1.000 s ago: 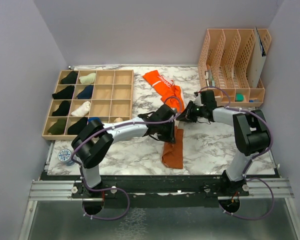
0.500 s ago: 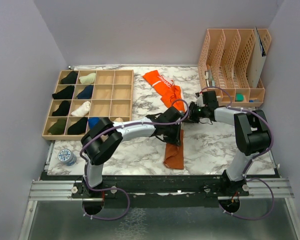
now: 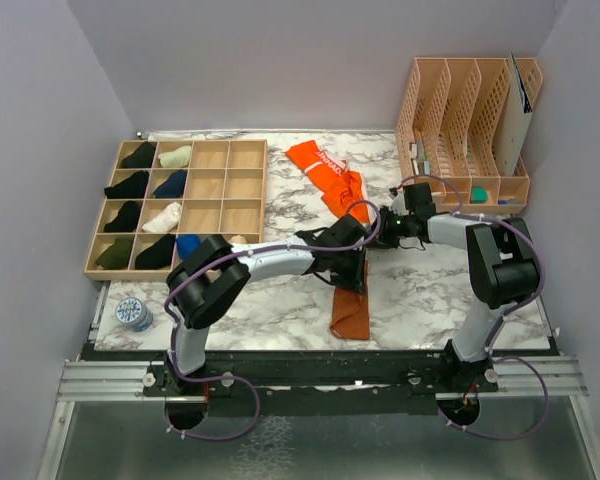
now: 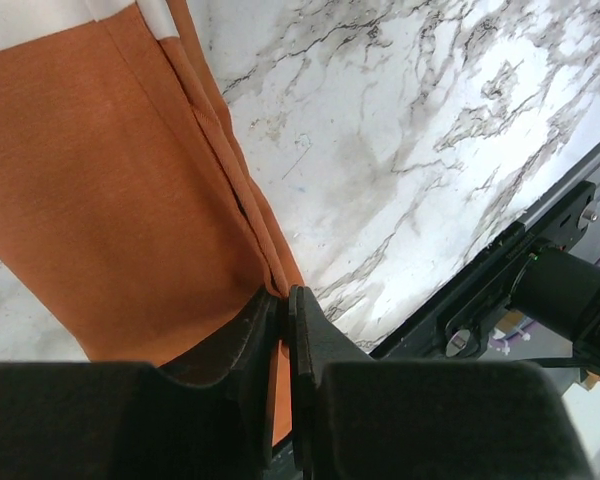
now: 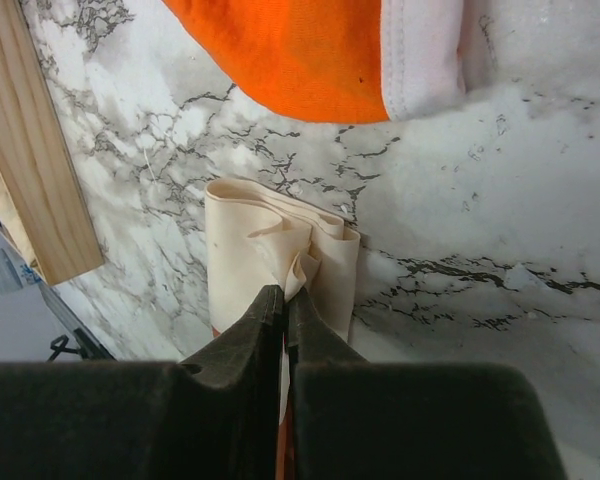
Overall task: Roll the underwear
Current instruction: Fold the underwear at the center of the board.
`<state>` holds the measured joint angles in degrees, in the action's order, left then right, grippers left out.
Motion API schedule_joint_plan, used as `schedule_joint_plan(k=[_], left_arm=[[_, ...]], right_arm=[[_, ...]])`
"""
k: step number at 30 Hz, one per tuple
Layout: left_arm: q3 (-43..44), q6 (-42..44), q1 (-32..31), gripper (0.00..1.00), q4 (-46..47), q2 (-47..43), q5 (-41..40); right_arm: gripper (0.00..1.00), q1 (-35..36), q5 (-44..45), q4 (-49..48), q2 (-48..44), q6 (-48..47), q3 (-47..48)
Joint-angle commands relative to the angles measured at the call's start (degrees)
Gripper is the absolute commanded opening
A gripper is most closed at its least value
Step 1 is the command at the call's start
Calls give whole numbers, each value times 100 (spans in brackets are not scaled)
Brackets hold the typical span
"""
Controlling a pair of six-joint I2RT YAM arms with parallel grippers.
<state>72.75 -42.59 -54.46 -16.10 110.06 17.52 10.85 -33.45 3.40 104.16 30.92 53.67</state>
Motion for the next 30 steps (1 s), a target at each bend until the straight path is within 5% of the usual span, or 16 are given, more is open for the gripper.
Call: schedule_joint_plan(k=[1, 9, 17, 22, 30], left_arm=[[19, -39, -65, 15, 89, 129, 219], [-56, -161, -65, 35, 239, 244, 273], [-297, -242, -65, 57, 660, -305, 367], [-701, -280, -57, 61, 880, -903, 164], [-1636, -420, 140, 62, 747, -1897, -683]], right_arm=[[12, -48, 290, 135, -25, -229, 88], [38, -48, 296, 501, -81, -502, 385], [44, -48, 1486, 1500, -384, -729, 805], [38, -48, 1696, 1732, -583, -690, 792], [15, 23, -12, 669, -740, -191, 229]])
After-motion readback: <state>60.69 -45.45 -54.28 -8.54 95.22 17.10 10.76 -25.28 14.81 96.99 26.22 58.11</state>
